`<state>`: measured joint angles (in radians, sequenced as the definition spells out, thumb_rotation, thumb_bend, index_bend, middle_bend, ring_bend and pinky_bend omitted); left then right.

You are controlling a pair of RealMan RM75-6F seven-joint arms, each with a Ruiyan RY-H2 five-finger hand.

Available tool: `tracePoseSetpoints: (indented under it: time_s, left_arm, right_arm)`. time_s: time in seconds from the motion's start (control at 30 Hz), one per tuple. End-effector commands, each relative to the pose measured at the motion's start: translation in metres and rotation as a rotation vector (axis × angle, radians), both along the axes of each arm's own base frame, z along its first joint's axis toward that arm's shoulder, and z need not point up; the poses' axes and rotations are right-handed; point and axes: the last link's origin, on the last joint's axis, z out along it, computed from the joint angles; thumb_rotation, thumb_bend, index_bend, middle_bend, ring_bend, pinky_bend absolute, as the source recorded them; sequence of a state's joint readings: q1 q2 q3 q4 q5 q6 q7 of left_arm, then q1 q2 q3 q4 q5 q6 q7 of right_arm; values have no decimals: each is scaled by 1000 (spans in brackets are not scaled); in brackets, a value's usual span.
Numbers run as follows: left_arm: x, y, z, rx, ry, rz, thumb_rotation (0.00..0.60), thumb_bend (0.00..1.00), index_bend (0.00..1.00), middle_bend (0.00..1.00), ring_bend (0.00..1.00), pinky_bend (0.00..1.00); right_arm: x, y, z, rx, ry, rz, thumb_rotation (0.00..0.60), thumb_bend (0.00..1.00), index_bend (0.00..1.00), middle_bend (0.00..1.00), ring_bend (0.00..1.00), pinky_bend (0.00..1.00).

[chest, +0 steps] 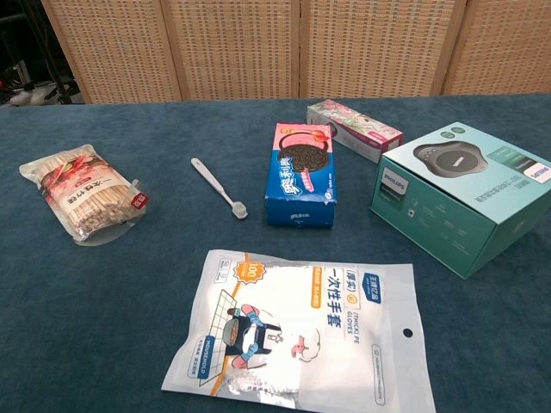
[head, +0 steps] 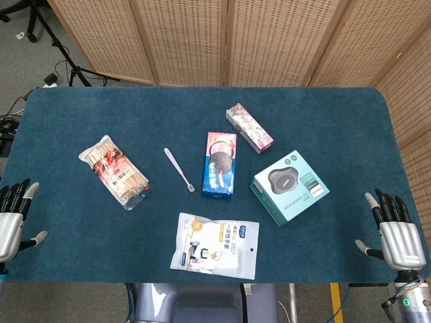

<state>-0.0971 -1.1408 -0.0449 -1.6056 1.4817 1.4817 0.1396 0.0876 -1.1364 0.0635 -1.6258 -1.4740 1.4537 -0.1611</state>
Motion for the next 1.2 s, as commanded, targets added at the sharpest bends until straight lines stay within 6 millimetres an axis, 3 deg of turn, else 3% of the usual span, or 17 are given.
tracePoseSetpoints:
  time_s: [0.03,1.2]
  left_arm:
    - [0,0,0,-4,-3,-3,600,31,0,0,0,0]
    - [4,-1,-4,1,16,-9,600,95,0,0,0,0]
  right_arm:
    - [0,0,0,-1,-1,1,600,2,0,0,0,0]
    - [-1,0,-1,4,-4,-5,600,2,0,0,0,0]
